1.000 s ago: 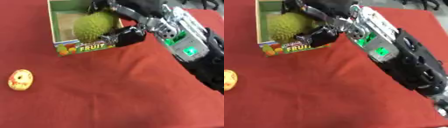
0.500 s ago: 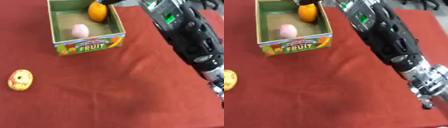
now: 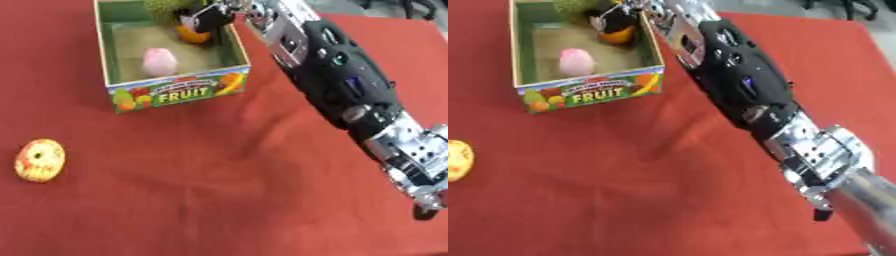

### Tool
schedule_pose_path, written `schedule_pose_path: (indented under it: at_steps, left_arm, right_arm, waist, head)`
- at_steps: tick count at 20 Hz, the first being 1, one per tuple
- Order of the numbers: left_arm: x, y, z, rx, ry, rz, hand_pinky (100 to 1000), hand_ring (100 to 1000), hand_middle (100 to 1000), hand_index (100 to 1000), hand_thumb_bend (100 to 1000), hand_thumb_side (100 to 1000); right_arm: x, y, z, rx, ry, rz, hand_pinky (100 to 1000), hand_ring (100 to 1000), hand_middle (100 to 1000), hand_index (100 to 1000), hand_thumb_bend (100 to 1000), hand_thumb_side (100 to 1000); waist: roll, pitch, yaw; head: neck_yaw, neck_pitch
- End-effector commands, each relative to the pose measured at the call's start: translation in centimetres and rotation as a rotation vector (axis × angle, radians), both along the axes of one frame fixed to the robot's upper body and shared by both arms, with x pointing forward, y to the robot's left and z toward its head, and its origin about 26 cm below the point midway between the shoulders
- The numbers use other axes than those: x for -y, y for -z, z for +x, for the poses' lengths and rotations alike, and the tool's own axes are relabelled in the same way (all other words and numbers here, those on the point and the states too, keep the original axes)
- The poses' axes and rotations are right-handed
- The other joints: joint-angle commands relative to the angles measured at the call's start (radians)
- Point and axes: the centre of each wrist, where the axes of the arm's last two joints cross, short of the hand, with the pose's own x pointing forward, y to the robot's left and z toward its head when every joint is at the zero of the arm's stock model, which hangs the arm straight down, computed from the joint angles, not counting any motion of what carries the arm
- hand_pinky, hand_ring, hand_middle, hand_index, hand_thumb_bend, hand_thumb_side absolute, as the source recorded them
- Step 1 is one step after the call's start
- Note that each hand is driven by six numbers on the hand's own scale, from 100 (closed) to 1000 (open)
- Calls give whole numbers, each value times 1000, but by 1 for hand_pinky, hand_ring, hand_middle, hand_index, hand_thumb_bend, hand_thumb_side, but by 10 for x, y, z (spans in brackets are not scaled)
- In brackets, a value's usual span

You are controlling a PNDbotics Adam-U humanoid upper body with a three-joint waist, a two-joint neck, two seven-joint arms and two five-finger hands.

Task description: Pick up objects on the table and place them in the box.

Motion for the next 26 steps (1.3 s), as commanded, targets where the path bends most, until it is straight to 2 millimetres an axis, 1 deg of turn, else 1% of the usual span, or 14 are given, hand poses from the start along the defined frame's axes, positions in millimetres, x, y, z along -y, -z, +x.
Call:
schedule_pose_path:
  at_steps: [1,3,4,5,7,8,13,17,20,21,22,23,25,26]
  left_arm:
    - [-2,-10,-2,24,7,25,777,889,812,863,100,835]
    - [-2,-10,-2,23,7,25,777,890,812,863,100,835]
    - [-2,-10,-2,23,7,25,777,890,812,863,100,835]
    - [-2,-9,-2,22,7,25,777,890,812,863,100,836]
    - [-2,-9,-2,20,8,25,777,890,812,863,100,837]
    - [-2,-9,-2,19,8,25,777,890,812,863,100,836]
    - [-2,-8,-2,16,9,25,778,891,812,864,100,836]
    - [-2,-8,-2,14,9,25,778,892,813,864,100,837]
    - [-2,-8,-2,17,6,23,778,891,813,863,100,834]
    - [-3,-8,-2,19,4,23,778,891,812,863,100,833]
    - [-3,-9,-2,21,2,24,778,891,812,863,100,831]
    - [-4,-9,-2,24,-1,25,778,891,812,863,100,830]
    - [-5,-11,-2,32,-9,30,779,890,812,864,100,824]
    - [-7,-12,-2,37,-14,34,780,889,811,864,100,820]
  right_arm:
    - [5,-14,2,25,-6,-8,851,856,729,898,100,100]
    - [7,-15,3,24,3,-28,893,905,778,946,100,136]
    - [7,-16,3,29,15,-43,909,918,787,953,101,230]
    - [7,-18,3,35,28,-60,930,937,807,968,169,348]
    - [8,-21,2,51,57,-94,951,957,823,981,200,471]
    - [8,-23,2,58,68,-103,954,958,827,981,207,482]
    - [7,-30,-1,78,85,-116,951,950,828,990,231,460]
    - [5,-34,-7,85,55,-82,942,936,813,985,179,380]
    - [7,-46,-21,131,27,-16,925,915,796,970,100,249]
    - [8,-51,-28,150,18,12,920,909,792,966,100,215]
    - [10,-57,-35,172,11,46,906,890,776,950,100,109]
    - [13,-63,-45,197,5,90,900,881,769,944,100,100]
    - [21,-73,-67,249,-18,195,879,848,737,918,100,157]
    - [26,-76,-80,269,-36,253,867,825,711,892,100,334]
  waist:
    - [1,-29,1]
    - [1,-29,1]
    - [2,-29,2]
    - [2,-29,2]
    - [3,-30,1]
    - [3,-31,1]
    - [3,-34,-1]
    - [4,-35,-1]
    - [5,-35,-3]
    - [5,-36,-3]
    - [5,-36,-4]
    - [5,-36,-6]
    - [6,-37,-9]
    - [6,-37,-10]
  head:
    - [-2,-4]
    - [-2,-4]
    - [-2,-4]
    - [-2,-4]
    - [-1,-4]
    - [-1,-3]
    - [1,-3]
    - [3,-3]
    - [7,-3]
    - [8,-3]
    - [10,-3]
    - [12,-2]
    - [19,-2]
    - [23,-2]
